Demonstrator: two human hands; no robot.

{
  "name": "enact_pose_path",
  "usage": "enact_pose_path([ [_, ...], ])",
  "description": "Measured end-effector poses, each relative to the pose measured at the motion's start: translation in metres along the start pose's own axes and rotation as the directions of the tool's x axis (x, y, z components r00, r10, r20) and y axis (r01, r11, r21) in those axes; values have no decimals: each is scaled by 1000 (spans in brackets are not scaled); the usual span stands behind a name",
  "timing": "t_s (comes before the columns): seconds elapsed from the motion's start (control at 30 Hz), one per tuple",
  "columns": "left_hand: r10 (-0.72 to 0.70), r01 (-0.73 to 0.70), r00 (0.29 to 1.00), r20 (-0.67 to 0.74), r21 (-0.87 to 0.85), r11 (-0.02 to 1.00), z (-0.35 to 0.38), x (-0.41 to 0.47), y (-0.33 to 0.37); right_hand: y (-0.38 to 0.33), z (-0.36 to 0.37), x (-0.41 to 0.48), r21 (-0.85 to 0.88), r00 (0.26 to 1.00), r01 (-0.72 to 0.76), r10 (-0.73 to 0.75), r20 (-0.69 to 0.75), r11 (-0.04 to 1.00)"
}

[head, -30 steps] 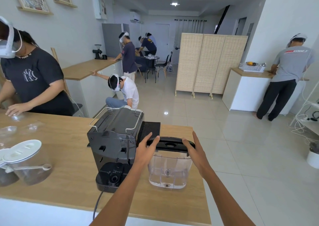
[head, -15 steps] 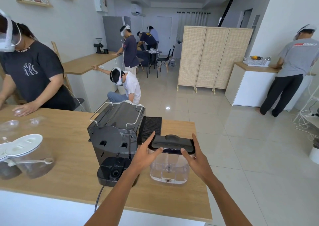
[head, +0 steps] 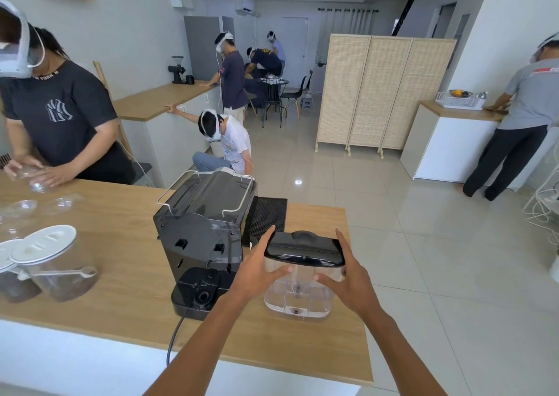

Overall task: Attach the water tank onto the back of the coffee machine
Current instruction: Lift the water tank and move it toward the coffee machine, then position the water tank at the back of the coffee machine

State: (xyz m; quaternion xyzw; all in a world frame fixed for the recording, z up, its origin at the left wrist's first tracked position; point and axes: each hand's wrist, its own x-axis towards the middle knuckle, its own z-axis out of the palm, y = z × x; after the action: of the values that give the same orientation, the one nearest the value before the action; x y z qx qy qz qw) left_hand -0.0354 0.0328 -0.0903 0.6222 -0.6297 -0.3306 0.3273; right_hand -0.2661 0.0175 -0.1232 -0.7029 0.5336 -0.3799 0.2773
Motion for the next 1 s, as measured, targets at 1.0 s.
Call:
enact_pose_path([
  [1.0,111,-157,959,-261,-161,974,-71,-72,-9,-98,17,-40,24,997,-47,48,-54,999],
])
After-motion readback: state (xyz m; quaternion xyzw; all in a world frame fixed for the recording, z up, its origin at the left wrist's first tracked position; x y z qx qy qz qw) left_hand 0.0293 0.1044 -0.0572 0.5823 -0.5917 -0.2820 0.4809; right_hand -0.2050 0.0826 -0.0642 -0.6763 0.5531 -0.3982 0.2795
